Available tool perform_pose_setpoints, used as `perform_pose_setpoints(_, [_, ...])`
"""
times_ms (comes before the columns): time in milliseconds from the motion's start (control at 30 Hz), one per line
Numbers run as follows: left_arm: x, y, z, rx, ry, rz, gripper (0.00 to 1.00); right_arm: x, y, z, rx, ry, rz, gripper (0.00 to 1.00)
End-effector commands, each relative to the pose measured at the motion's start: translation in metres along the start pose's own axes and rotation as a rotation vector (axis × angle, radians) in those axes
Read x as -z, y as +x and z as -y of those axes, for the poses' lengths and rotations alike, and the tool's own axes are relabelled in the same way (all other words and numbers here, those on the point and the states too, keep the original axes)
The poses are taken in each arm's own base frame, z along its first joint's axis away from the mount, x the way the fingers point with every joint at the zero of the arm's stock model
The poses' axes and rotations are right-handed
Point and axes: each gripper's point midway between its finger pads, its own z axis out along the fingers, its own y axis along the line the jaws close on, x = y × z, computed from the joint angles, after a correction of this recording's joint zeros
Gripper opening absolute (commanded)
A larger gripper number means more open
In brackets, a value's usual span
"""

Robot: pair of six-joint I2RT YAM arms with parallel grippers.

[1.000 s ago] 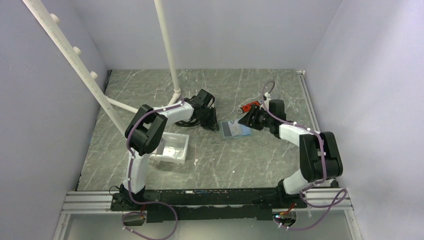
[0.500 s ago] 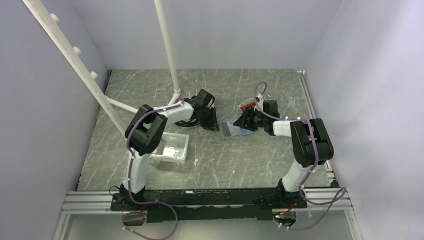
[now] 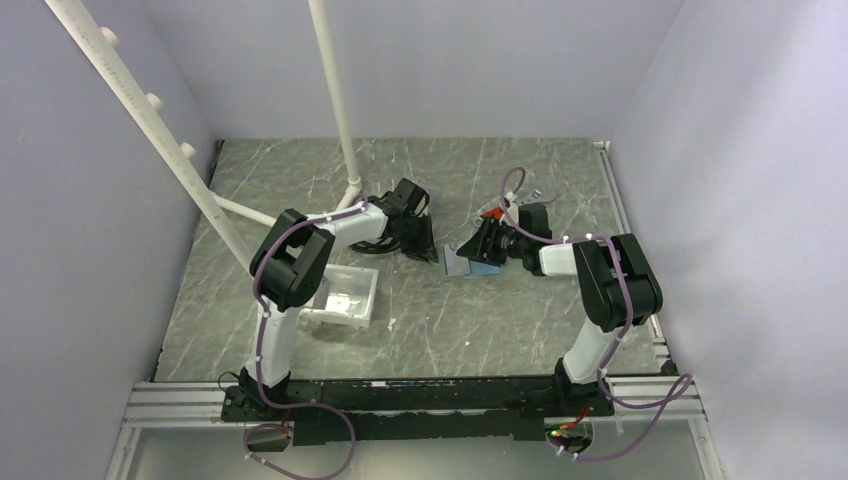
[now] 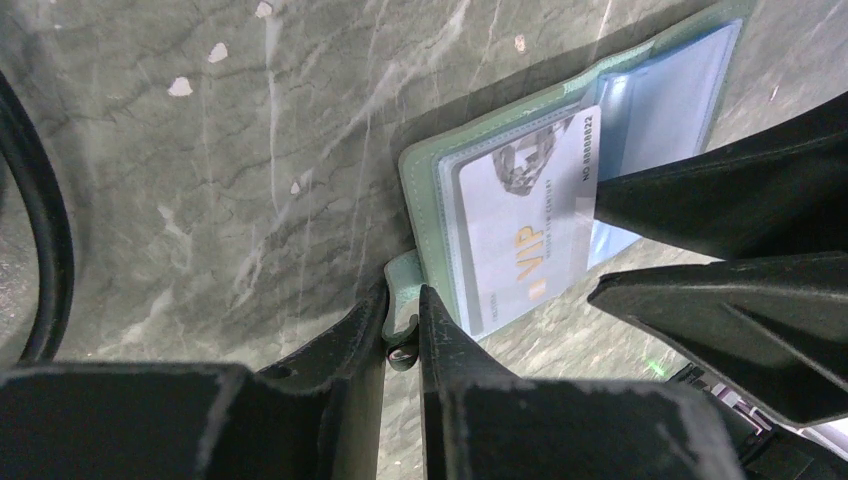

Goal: Put the credit cards into the card holder
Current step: Insert the credit card into the card holder.

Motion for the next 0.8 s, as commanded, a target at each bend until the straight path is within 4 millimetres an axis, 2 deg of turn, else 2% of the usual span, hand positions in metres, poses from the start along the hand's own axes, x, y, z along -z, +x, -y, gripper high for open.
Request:
perform_pose_setpoints(0, [-0.003, 0.008, -0.005, -0.005, -0.021, -0.031, 0.03, -0.008, 0.0, -0.023, 0.032, -0.101, -0.003, 0.48])
perform_pose_setpoints(167, [-0.003, 0.007, 0.006, -0.015, 0.006, -0.032, 0.02, -0.012, 0.003, -0.031, 0.049, -0.119, -0.011, 0.48])
perform_pose_setpoints(300, [-0.004, 0.011, 0.021, -0.023, 0.047, -0.041, 0.02, -0.012, 0.005, -0.03, 0.036, -0.085, -0.001, 0.48])
perform_pose_setpoints(500, [0.003, 0.007, 0.021, -0.07, 0.011, -0.039, 0.04, 0.005, -0.006, -0.01, 0.039, 0.09, 0.056, 0.51])
perform_pose_setpoints(567, [0.008, 0.004, 0.02, -0.09, -0.013, -0.042, 0.1, 0.02, -0.016, -0.006, 0.054, 0.155, 0.097, 0.53])
perform_pose_setpoints(633, [0.016, 0.0, 0.022, -0.109, -0.026, -0.036, 0.2, 0.034, -0.027, -0.005, 0.086, 0.203, 0.134, 0.54])
perform_pose_setpoints(767, [0.042, -0.006, 0.027, -0.15, -0.042, -0.014, 0.49, 0.055, -0.042, -0.014, 0.178, 0.246, 0.193, 0.55])
